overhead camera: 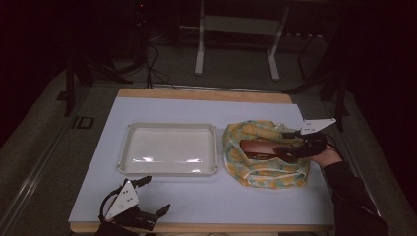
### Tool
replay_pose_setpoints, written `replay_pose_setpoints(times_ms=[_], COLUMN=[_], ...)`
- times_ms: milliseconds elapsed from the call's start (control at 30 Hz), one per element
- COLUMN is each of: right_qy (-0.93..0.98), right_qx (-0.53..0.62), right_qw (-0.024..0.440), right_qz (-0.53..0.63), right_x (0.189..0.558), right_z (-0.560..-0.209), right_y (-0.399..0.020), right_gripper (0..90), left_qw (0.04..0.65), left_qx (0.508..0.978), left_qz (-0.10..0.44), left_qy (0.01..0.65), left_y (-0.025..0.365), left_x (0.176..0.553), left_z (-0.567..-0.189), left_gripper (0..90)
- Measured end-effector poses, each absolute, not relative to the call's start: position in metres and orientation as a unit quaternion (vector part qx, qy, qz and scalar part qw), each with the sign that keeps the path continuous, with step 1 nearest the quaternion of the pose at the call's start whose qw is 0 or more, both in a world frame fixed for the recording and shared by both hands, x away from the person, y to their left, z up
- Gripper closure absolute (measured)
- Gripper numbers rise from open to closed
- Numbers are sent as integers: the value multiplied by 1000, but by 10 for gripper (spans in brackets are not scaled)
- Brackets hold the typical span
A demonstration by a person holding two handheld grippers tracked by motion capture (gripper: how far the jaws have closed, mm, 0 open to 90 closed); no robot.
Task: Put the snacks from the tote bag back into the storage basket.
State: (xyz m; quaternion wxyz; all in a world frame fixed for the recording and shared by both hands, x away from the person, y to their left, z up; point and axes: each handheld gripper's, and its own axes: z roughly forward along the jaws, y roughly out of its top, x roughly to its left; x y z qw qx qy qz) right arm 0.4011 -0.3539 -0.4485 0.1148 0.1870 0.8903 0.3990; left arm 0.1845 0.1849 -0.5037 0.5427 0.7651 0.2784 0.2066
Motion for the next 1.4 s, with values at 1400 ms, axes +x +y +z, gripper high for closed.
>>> replay_pose_setpoints(times_ms=[1400], right_qy=[937], right_qx=[148], right_qw=[90], right_qz=[303], right_x=[419], right_z=[-482], right_y=[-340], right_gripper=[412], left_qw=[543], left_qx=[761], left_qz=[210], left_qy=[287], left_y=[189], left_x=[182], left_z=[-505], left_gripper=[0])
